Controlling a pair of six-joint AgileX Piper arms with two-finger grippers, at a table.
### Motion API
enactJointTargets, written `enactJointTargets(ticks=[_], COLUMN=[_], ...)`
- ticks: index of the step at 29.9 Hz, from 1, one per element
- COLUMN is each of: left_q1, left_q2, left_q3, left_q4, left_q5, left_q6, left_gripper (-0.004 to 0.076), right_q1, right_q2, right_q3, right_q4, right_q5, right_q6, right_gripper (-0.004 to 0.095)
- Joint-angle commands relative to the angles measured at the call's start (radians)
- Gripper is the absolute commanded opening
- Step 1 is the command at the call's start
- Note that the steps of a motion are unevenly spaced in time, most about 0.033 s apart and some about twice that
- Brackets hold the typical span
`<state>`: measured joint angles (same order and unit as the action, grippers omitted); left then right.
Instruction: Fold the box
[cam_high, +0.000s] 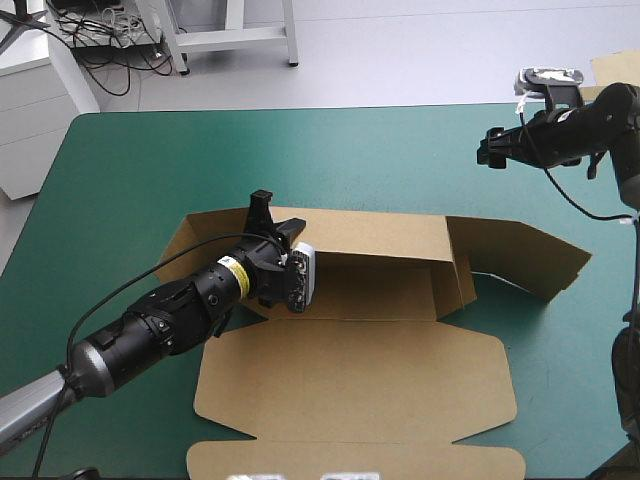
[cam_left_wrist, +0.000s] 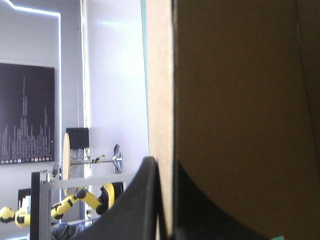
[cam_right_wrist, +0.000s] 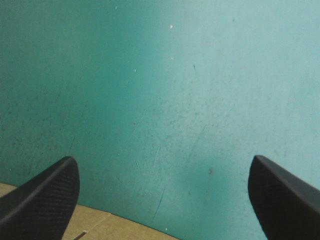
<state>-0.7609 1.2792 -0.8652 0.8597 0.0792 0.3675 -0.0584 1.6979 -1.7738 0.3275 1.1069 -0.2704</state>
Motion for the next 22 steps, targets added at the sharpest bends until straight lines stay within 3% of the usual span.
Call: enactJointTargets(ticks=[1,7,15,22], left_q1=[-0.019,-0.017,0.081,0.092], left_q2=[-0.001,-0.001,-0.016,-0.016], left_q3=[-0.006,-0.006,-0.022,-0.025], left_q4=[-0.037,-0.041,-0.057,-0.017], left_q5=[-0.097,-0.079,-0.106,-0.102], left_q6=[-0.020,-0.020,-0.146,-0.147], left_gripper=[-0.0010,-0.0010,-0.0010,-0.0010], right_q1=[-0.004,-0.004,-0.004,-0.002], right_q2=[-0.001,0.035,0.027,0.019], right_q3=[-0.037,-0.037,-0.037,-0.004], right_q4=[0.011,-0.031,-0.031,0.013], right_q5=[0.033,0.137,0.145,0.146], right_q6=[0.001,0.001,0.010,0.005], right_gripper=[0.0842,0.0842,0.0842,0.0842])
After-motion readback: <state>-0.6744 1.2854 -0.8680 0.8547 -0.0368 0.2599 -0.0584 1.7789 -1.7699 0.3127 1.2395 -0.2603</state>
